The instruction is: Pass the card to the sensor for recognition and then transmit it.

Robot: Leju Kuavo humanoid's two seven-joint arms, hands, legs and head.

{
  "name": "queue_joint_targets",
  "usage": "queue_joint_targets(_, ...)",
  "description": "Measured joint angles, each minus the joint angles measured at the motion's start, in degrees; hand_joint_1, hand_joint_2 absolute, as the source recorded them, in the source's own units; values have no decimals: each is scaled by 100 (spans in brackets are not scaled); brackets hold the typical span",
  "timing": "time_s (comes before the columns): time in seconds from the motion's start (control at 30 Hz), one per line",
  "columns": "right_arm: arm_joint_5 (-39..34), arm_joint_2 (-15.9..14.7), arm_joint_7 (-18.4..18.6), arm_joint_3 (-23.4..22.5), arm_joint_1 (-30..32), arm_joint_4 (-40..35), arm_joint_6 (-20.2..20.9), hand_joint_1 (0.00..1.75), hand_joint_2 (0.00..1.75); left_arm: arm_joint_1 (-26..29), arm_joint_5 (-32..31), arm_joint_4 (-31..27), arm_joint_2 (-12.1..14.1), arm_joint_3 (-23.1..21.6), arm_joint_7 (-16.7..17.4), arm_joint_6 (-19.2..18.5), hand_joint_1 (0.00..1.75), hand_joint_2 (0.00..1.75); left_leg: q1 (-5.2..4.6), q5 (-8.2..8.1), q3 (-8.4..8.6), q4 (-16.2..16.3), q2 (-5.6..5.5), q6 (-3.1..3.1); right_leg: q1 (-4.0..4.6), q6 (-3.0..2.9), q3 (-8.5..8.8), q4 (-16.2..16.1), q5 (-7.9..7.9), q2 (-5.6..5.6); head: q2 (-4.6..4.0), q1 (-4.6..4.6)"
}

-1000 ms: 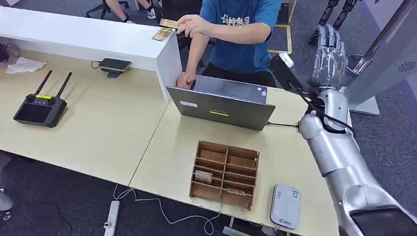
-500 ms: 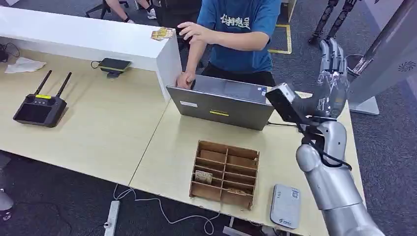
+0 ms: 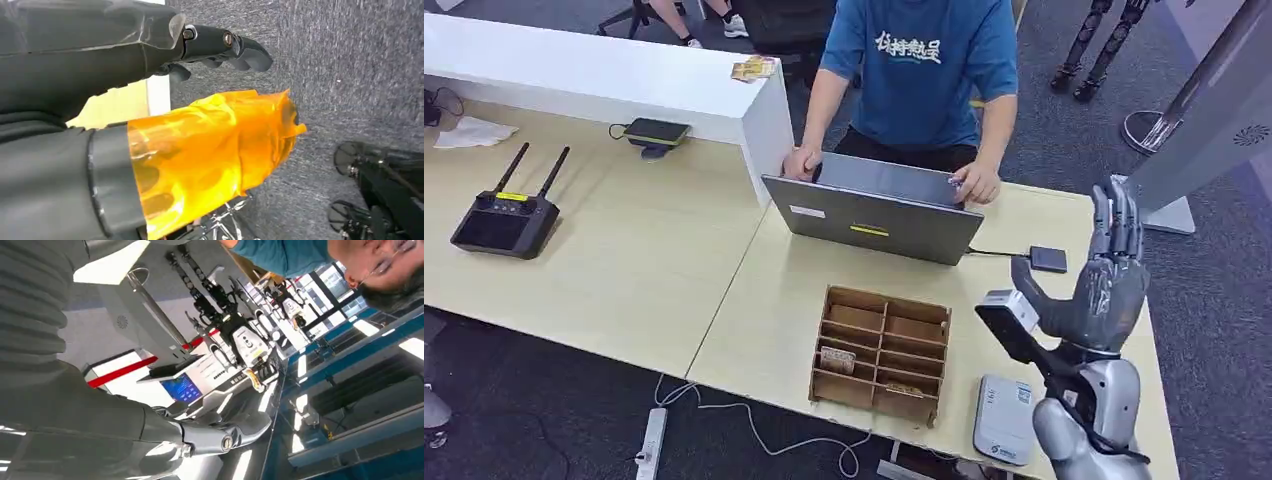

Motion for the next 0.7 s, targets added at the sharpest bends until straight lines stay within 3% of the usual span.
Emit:
queue_joint_targets(0.23,177,-2,-266,-55,808,-458,-31,0,175,3,162,0,-2,0,2,101,0,0,0,-1,-3,0,0,1,0,5,0,0,-5,-1,0,0)
queue_joint_targets(0.5,267,-2,-312,-48,1442,-588,-31,0,175,13,345,2,-15,0,17,162,0,0,0,-4,-4,0,0,5,0,7,1,0,-7,0,0,0)
queue_joint_targets(0.7,24,54,-531,205,1800,-594,-31,0,175,15,450,4,-20,7,20,214,0,0,0,-4,-6,0,0,4,0,11,1,0,-10,0,0,0)
